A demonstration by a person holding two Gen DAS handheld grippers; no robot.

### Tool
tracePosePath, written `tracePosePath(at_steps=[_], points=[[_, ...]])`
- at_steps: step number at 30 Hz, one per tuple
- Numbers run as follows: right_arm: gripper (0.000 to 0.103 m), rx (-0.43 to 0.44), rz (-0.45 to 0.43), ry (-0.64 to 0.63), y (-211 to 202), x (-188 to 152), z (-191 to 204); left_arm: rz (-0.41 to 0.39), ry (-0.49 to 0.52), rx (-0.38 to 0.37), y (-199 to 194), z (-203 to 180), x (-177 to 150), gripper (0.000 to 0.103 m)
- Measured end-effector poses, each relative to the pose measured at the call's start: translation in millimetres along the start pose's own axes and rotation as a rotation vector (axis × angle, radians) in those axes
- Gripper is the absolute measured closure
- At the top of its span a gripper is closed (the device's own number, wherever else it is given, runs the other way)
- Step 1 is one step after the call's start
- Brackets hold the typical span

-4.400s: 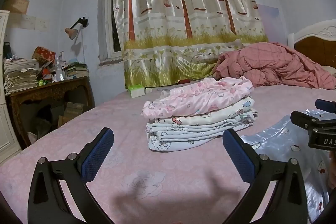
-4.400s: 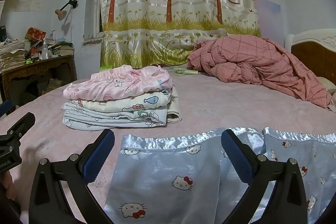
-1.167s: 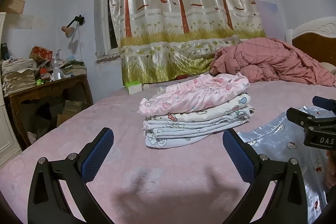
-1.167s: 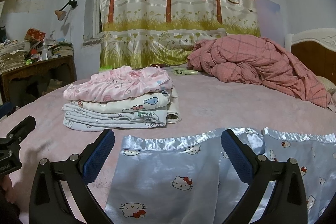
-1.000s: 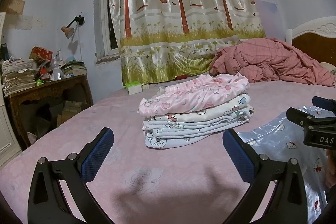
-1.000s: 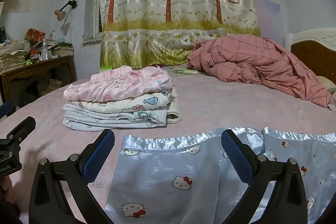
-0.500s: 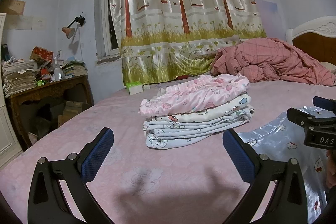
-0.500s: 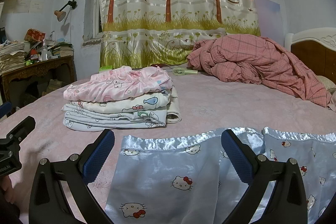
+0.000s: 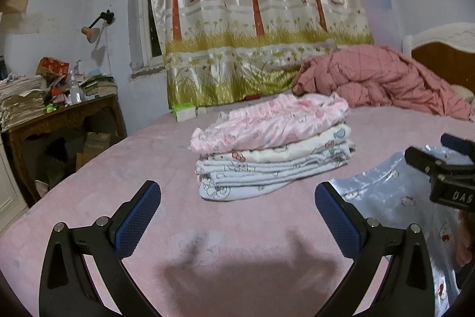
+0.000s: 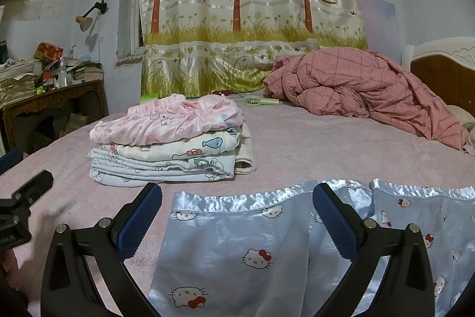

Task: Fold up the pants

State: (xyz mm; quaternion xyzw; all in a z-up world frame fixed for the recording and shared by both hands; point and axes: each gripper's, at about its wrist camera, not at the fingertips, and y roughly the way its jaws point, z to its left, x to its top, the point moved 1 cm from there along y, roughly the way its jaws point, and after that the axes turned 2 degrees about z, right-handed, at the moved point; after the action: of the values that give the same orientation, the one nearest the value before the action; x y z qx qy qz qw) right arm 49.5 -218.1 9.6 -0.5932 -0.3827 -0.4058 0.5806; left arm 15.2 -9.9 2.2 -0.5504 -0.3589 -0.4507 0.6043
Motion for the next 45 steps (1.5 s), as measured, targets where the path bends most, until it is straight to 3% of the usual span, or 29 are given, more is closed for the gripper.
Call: tracePosePath(at_steps=[5, 14, 17, 22, 26, 30, 35, 37, 41, 43, 45], points=[[0.001, 0.016, 0.011, 0.027, 0.0, 1.9, -6.7, 0.055, 0.010, -0.024, 9.1, -7.6, -2.9, 0.002], [0.001, -0.010, 0.069, 0.197, -6.4, 25.8, -50.6, 0.096, -0.075, -0.139, -4.2, -18.0, 11.9, 0.023], [0.001, -0.036, 0.071, 0.211, -16.1, 36.2, -66.8, 0.106, -0.014, -0.084, -14.6, -43.9, 25.2, 0.023], [0.001, -0.016, 0.072, 0.200, -35.9, 53.8, -96.7, 0.086, 0.025, -0.114, -17.7, -85.0, 63.3, 0.023], [0.001, 0.010, 0.055, 0.214, -49.4, 64.3, -125.5, 0.074, -0.049, -0.099, -1.1, -93.4, 99.9, 0.024], [0.001, 0.062, 0.062, 0.292, -53.9, 65.2, -154.3, 0.073, -0.138, -0.102, 18.9, -86.6, 113.9, 0.026], [0.001, 0.058, 0.072, 0.338, -53.5, 64.7, -172.7, 0.120, -0.203, -0.199, 55.9, -73.3, 78.3, 0.031], [0.001, 0.038, 0.084, 0.346, -52.0, 64.5, -175.6, 0.231, -0.243, -0.229, 86.9, -68.6, 59.5, 0.052], [0.001, 0.017, 0.105, 0.353, -48.9, 62.7, -180.7, 0.402, -0.500, -0.441, 125.4, -52.4, 24.5, 0.061], [0.001, 0.001, 0.115, 0.360, -47.2, 60.7, -185.5, 0.426, -0.476, -0.444, 129.7, -57.3, 19.9, 0.064], [0.001, -0.002, 0.130, 0.383, -44.3, 58.1, -191.4, 0.427, -0.374, -0.386, 128.2, -70.2, 19.6, 0.064]])
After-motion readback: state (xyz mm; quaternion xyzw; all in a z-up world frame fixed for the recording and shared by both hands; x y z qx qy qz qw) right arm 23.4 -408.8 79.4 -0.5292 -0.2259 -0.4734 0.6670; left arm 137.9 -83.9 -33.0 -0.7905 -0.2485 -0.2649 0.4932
